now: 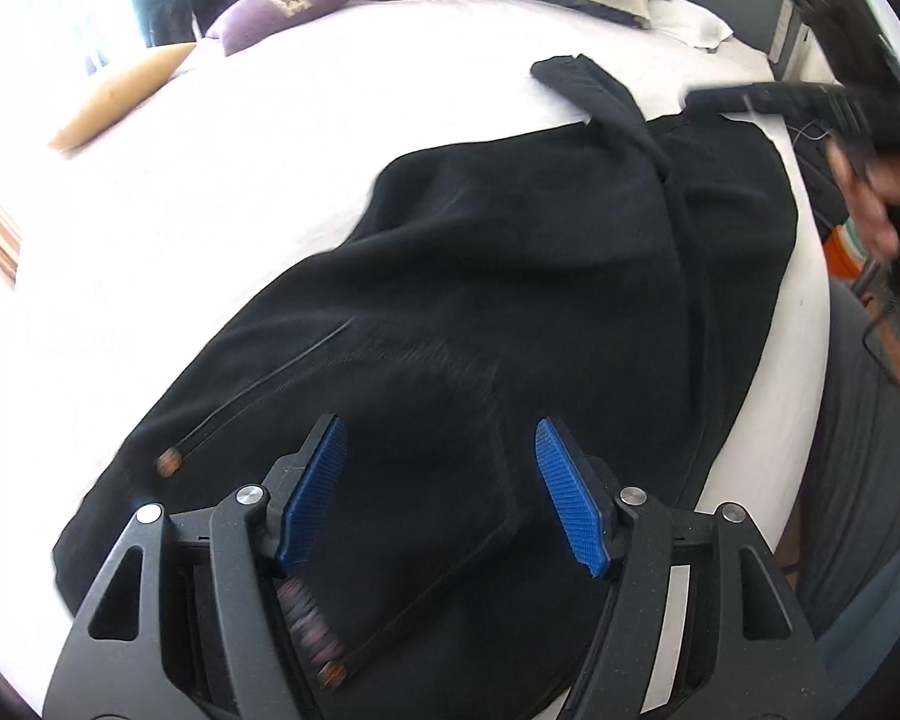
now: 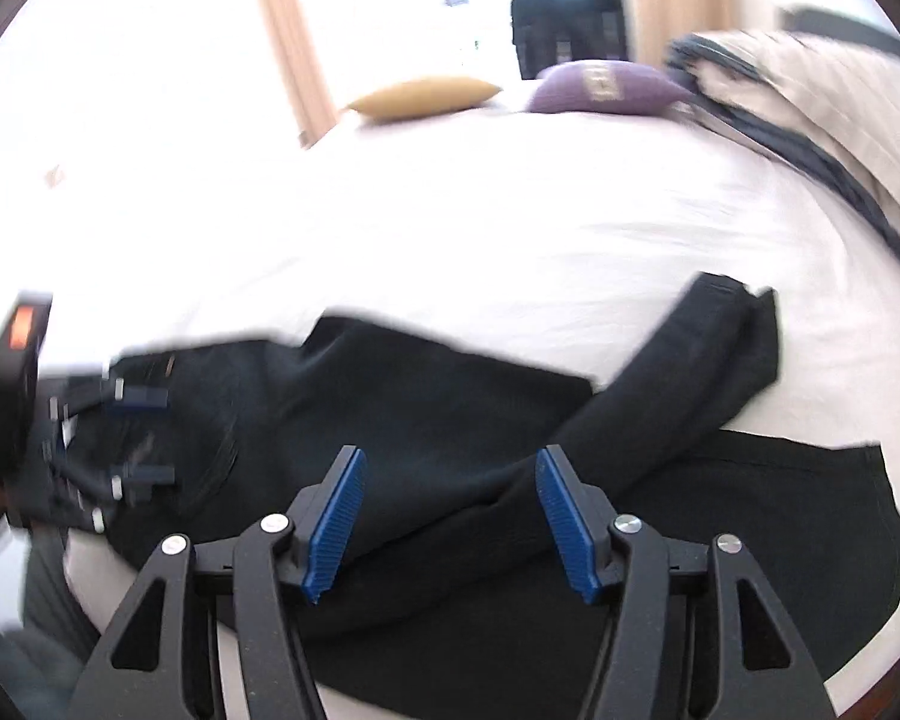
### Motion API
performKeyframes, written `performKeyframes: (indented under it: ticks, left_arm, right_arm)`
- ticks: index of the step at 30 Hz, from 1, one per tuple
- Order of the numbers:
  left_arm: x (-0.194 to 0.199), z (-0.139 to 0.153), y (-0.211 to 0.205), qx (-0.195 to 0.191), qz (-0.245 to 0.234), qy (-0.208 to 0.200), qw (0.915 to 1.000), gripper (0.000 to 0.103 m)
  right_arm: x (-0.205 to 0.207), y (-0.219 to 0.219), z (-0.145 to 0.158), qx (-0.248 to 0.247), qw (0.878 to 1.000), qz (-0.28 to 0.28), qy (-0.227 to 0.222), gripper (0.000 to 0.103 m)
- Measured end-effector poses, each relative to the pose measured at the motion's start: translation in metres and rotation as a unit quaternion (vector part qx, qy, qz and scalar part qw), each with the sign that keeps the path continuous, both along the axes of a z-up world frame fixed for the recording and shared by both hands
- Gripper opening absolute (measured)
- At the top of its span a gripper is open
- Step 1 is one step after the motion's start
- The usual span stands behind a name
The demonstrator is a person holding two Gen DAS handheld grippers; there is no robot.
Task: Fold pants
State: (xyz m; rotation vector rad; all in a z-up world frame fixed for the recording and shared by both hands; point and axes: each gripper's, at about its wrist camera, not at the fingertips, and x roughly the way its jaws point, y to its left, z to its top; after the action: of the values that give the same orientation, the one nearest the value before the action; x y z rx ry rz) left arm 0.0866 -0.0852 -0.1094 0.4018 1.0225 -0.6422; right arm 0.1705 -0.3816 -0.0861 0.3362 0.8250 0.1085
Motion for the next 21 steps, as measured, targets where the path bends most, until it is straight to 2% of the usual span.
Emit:
performKeyframes:
  ticks: [3,6,11,15,16,17,19,20,21]
  left_arm:
    - [0.022,-0.026,-0.017,-0.002,0.019,0.035,0.9992,0.061]
    - [0.035,-0.044,-0.023,-0.003,0.042,0.053,0.9977,0.060]
    - [0.038,-0.046,-0.023,-0.004,0.041,0.050,0.9979,0.061]
    - [0.032,-0.048,-0.008,-0.008,0.045,0.048,0.9978,0.062]
    - [0.030,-0.055,-0.003,-0.009,0.045,0.046,0.9978,0.062]
    - [0.030,-0.056,-0.002,-0.010,0.046,0.046,0.9978,0.062]
    - [0.026,-0.057,-0.003,-0.013,0.046,0.045,0.9978,0.062]
    - [0.026,-0.057,-0.002,-0.014,0.046,0.045,0.9978,0.062]
    - [0.024,-0.056,0.000,-0.015,0.046,0.045,0.9978,0.062]
  right_arm:
    - [0.027,-0.085,-0.011,0.125,0.988,-0.088,-0.001,0.062]
    - [0.055,-0.133,-0.035,0.197,0.972,-0.128,0.007,0.061]
    - [0.096,-0.168,-0.085,0.245,0.954,-0.168,0.051,0.061]
    - [0.111,-0.169,-0.115,0.269,0.943,-0.182,0.074,0.061]
    - [0.114,-0.169,-0.118,0.277,0.941,-0.180,0.073,0.061]
    - [0.115,-0.167,-0.119,0.283,0.940,-0.178,0.072,0.058]
    - [0.113,-0.163,-0.118,0.278,0.942,-0.172,0.079,0.039]
    - [0.112,-0.159,-0.117,0.266,0.945,-0.171,0.087,0.015]
    - [0.113,-0.156,-0.115,0.256,0.948,-0.169,0.090,0.008]
